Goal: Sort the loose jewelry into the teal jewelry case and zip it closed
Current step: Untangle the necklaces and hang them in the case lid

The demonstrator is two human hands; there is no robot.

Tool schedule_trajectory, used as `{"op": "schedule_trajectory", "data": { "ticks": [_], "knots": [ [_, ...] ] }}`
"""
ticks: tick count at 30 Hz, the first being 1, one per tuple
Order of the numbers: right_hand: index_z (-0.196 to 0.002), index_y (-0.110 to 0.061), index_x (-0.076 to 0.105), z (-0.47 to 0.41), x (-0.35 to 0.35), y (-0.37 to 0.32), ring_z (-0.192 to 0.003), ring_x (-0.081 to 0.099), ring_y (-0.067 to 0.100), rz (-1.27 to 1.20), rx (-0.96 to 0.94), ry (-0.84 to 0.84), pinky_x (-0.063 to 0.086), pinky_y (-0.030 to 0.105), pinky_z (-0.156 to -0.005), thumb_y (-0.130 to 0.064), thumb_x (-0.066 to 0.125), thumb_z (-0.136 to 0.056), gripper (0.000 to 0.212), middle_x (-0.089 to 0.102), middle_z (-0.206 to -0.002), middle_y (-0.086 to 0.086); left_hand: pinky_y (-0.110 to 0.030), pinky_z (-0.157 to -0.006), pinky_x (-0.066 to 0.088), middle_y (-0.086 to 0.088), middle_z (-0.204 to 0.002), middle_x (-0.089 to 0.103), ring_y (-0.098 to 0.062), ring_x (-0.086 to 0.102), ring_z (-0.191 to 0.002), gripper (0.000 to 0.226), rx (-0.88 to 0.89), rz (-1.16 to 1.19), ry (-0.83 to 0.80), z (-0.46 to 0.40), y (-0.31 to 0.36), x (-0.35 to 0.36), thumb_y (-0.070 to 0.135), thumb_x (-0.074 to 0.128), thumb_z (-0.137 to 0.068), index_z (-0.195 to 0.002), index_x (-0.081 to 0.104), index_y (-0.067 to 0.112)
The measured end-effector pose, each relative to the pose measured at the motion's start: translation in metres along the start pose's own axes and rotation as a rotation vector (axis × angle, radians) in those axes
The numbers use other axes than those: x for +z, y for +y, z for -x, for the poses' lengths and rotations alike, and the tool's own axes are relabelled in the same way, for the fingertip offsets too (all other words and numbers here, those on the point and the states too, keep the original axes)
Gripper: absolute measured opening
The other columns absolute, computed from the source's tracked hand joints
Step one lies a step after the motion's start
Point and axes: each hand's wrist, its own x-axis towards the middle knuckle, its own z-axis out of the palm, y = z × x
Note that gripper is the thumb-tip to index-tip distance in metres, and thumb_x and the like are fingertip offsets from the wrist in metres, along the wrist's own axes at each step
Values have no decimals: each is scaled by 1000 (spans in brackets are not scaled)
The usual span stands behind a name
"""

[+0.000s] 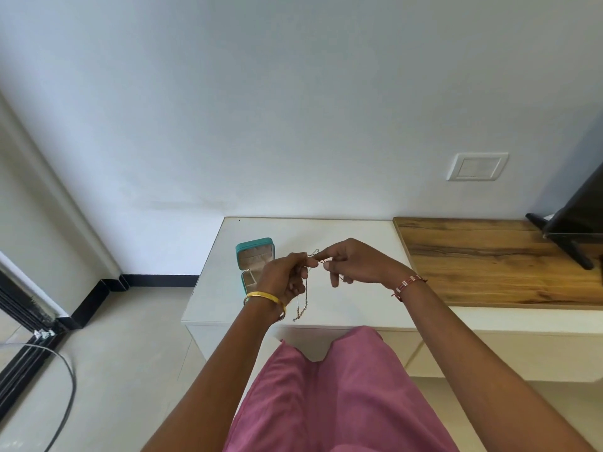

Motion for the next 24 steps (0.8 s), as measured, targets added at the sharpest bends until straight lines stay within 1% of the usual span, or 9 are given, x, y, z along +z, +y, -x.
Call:
{"op": "schedule_trajectory", "data": {
  "ticks": [4, 7, 9, 11, 14, 16, 18, 21, 24],
  "knots": [
    [-119, -21, 60, -1, -2, -1, -44, 43, 0, -12, -11, 13, 37, 20, -56, -12, 48, -93, 30, 54, -55, 3, -15, -36, 31, 2, -41, 49, -6, 33, -29, 31, -4, -60, 21, -3, -2, -2, 15, 55, -89, -61, 66, 9],
    [-117, -21, 62, -2, -3, 3, -51, 41, 14, -14, -10, 29, 34, 29, -60, -13, 49, -93, 29, 49, -50, 1, -17, -43, 34, 6, -40, 54, -5, 37, -33, 31, 49, -207, 97, -5, -4, -3, 17, 52, -90, -64, 68, 11],
    [-112, -17, 66, -3, -3, 5, -52, 40, 17, -12, -6, 37, 32, 33, -63, -12, 49, -92, 26, 48, -50, 3, -19, -49, 37, 10, -38, 56, -8, 41, -42, 30, 149, -401, 189, -7, -6, -5, 20, 52, -91, -66, 68, 13],
    [-104, -11, 69, -2, -3, 6, -51, 39, 18, -11, -16, 30, 32, 34, -64, -9, 49, -91, 24, 47, -50, 4, -17, -50, 39, 12, -41, 58, -9, 43, -48, 28, 216, -526, 218, -8, -8, -5, 22, 52, -91, -69, 68, 16],
    [-97, -8, 70, -1, -4, 6, -52, 39, 19, 14, -19, 27, 34, 31, -59, -8, 49, -91, 22, 51, -49, 4, -11, -47, 41, 12, -48, 60, -8, 44, -47, 25, 240, -505, 180, -10, -10, -6, 23, 52, -92, -76, 70, 16],
    [-97, -9, 69, -1, -4, 7, -49, 40, 14, 33, 0, 26, 34, 25, -53, -9, 50, -91, 20, 55, -51, 2, -9, -44, 40, 12, -51, 62, -6, 43, -44, 20, 252, -472, 153, -9, -10, -8, 19, 52, -92, -84, 70, 15],
    [-98, -7, 68, -2, -3, 8, -46, 43, 9, 42, 18, 8, 37, 22, -53, -9, 51, -90, 19, 60, -56, 2, -10, -44, 40, 10, -50, 62, -3, 42, -38, 17, 261, -415, 114, -9, -10, -9, 12, 52, -91, -92, 69, 11],
    [-97, -2, 69, -5, 2, 9, -51, 51, 6, 23, 6, 13, 43, 21, -60, -9, 55, -88, 18, 62, -62, -1, -14, -45, 40, 9, -48, 62, -4, 41, -37, 16, 242, -324, 63, -7, -10, -8, 6, 51, -91, -92, 66, 9],
    [-93, -2, 71, -6, 7, 7, -46, 49, -6, 15, -57, 106, 34, 6, -51, -9, 60, -85, 15, 58, -61, -10, -17, -47, 38, 6, -48, 62, -7, 41, -39, 19, 225, -249, 26, -4, -8, -5, 3, 50, -90, -85, 65, 12]
  ]
}}
